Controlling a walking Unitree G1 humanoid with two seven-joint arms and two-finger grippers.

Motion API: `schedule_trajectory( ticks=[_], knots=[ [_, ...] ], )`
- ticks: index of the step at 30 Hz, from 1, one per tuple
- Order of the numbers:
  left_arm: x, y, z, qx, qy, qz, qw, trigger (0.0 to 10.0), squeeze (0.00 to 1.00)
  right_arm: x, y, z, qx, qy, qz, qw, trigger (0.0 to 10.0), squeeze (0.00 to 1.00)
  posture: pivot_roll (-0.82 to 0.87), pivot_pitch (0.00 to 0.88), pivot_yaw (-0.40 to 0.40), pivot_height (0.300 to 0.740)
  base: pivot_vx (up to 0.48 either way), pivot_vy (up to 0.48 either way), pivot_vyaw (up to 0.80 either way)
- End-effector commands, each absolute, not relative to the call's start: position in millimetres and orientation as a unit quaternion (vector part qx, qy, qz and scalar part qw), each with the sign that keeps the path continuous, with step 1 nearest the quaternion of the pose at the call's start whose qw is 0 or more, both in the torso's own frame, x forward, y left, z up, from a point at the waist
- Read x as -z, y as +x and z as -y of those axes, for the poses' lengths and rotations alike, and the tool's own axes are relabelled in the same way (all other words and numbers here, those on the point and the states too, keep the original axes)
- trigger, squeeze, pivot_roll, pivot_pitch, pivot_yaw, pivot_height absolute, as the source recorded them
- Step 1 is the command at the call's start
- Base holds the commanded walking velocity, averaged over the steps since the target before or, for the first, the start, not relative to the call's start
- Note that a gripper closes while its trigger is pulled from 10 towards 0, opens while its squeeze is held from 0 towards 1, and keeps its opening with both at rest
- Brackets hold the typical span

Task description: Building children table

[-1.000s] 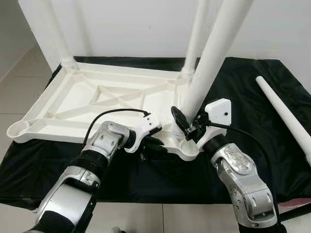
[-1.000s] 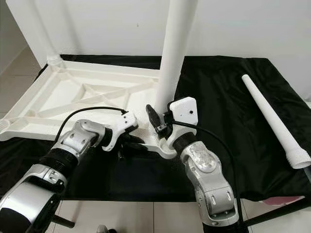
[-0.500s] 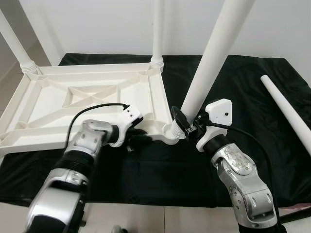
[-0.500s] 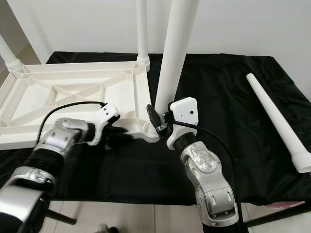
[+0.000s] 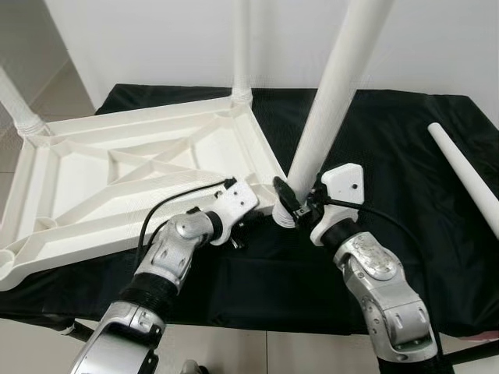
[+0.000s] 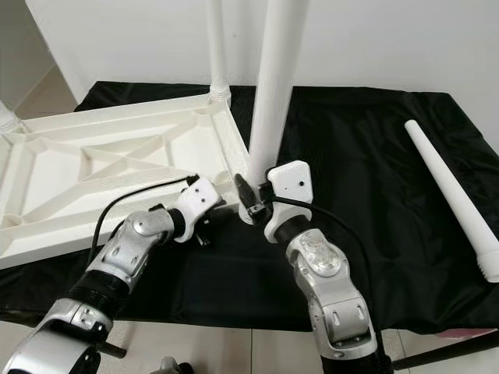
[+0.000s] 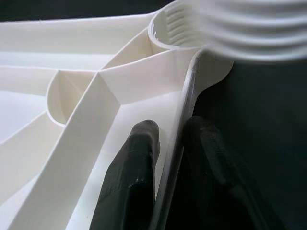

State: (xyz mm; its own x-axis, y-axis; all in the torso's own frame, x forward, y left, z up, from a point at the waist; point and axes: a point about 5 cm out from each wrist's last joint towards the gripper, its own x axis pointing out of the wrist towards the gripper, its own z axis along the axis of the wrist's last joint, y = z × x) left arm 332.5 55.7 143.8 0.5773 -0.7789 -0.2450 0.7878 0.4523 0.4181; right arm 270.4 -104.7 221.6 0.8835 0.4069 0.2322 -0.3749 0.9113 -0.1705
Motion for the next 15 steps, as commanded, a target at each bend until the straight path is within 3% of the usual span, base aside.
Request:
schedule_trajectory(
  ticks=[1, 7, 13, 15],
  knots=[
    [-139.5, 315.5, -38.8, 0.534, 0.264, 0.013, 0.803, 10.0, 0.0, -225.2, 272.8, 105.4, -0.196, -0.064, 0.146, 0.968, 10.0, 0.0, -0.01, 0.141, 0.012, 0.74, 0.0, 0.0, 0.0],
    [-148.0, 299.2, -37.8, 0.584, 0.294, 0.06, 0.754, 10.0, 0.0, -228.6, 281.6, 110.2, -0.182, -0.075, 0.15, 0.969, 10.0, 0.0, 0.0, 0.138, 0.004, 0.74, 0.0, 0.0, 0.0],
    [-150.0, 294.3, -38.2, 0.598, 0.291, 0.062, 0.744, 10.0, 0.0, -229.8, 285.0, 110.5, -0.177, -0.078, 0.152, 0.969, 10.0, 0.0, 0.0, 0.136, 0.003, 0.74, 0.0, 0.0, 0.0],
    [-155.2, 302.4, -38.6, 0.595, 0.279, 0.043, 0.752, 10.0, 0.0, -227.8, 283.0, 112.3, -0.183, -0.081, 0.145, 0.969, 10.0, 0.0, 0.0, 0.136, 0.0, 0.74, 0.0, 0.0, 0.0]
  ],
)
